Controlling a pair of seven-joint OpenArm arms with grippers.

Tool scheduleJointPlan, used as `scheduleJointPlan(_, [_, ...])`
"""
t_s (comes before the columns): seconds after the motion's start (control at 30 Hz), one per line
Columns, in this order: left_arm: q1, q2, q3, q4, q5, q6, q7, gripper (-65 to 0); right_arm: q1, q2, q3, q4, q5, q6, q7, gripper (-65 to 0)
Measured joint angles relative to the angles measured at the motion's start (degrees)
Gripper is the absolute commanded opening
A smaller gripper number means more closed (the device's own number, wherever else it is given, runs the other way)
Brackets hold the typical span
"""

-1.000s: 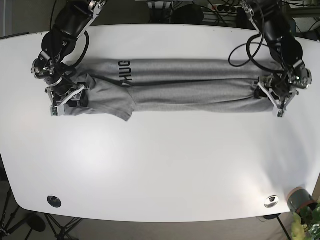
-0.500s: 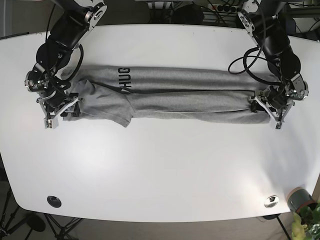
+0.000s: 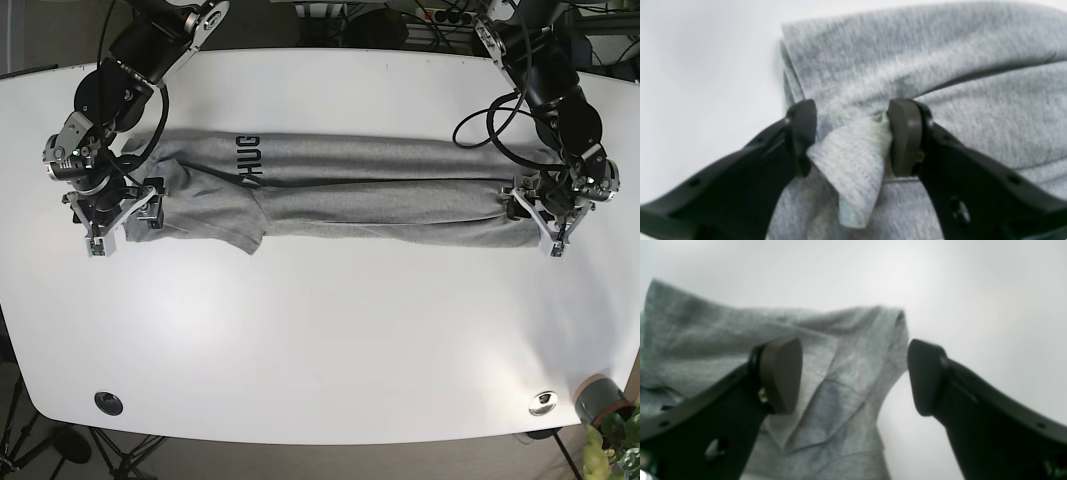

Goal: Fold the T-shirt properly

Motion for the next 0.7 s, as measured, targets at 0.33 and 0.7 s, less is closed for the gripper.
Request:
scheduleJointPlan(0.33, [0.0,0.0,0.3,0.0,0.0,0.0,0.9,-32.8,-2.8,-3.9,-0.2,-2.4,-0.1,0.44,0.1,-19.0])
scheduleJointPlan(0.7, [0.6,0.0,0.3,0.0,-0.1,0.0,0.7,-32.9,-4.7,-3.7,-2.2,-5.0,-0.1,0.44,0.7,-27.6])
